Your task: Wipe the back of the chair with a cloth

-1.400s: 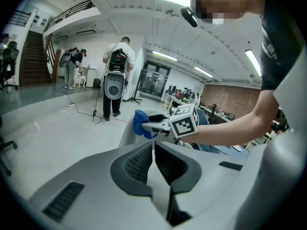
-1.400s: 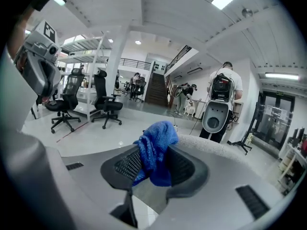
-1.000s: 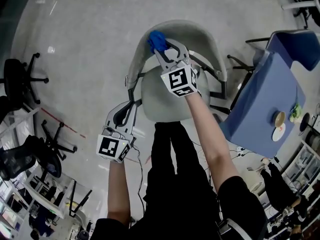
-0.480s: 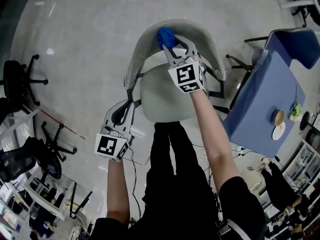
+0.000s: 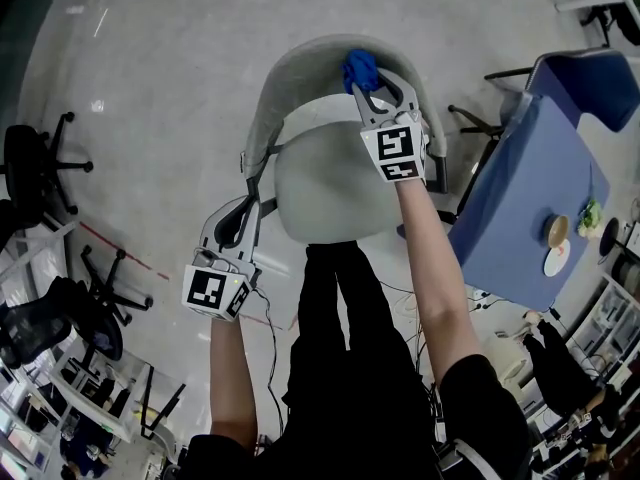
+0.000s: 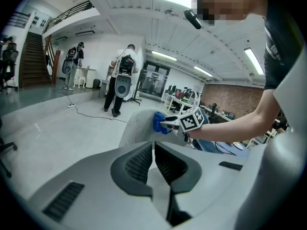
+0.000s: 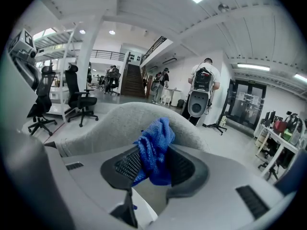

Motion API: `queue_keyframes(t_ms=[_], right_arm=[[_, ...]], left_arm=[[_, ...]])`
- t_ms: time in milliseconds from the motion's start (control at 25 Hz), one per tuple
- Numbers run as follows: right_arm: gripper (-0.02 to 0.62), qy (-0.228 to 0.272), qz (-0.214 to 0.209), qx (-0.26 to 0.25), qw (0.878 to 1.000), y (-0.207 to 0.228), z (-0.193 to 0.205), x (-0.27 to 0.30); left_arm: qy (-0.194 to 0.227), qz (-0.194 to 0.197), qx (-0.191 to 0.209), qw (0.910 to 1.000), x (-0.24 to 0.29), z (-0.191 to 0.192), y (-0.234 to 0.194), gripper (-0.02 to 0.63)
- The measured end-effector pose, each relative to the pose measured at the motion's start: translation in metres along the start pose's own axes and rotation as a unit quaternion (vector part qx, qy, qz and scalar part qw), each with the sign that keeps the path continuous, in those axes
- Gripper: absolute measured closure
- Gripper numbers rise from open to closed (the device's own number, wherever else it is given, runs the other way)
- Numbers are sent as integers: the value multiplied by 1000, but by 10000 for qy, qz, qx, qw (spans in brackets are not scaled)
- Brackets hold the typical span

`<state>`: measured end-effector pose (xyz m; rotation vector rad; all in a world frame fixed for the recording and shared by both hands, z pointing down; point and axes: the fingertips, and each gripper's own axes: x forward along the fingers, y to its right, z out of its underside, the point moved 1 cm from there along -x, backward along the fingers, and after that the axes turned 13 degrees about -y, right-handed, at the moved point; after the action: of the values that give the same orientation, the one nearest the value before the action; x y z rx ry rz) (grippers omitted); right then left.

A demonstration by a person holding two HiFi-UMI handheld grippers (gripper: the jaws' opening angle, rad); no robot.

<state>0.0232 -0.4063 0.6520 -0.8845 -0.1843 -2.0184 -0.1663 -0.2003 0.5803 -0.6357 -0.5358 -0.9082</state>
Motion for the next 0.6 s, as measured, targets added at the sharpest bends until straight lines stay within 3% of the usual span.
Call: queue_keyframes(t_ms=[320,600], right_arm=[[429,-264,243,261,9990,21,39,-7],[428,-360,224,206,9989,14,51,1]], left_arm=[[7,-37,63,10000,0,0,5,571],[-9,-36,69,10000,2,6,3,571]])
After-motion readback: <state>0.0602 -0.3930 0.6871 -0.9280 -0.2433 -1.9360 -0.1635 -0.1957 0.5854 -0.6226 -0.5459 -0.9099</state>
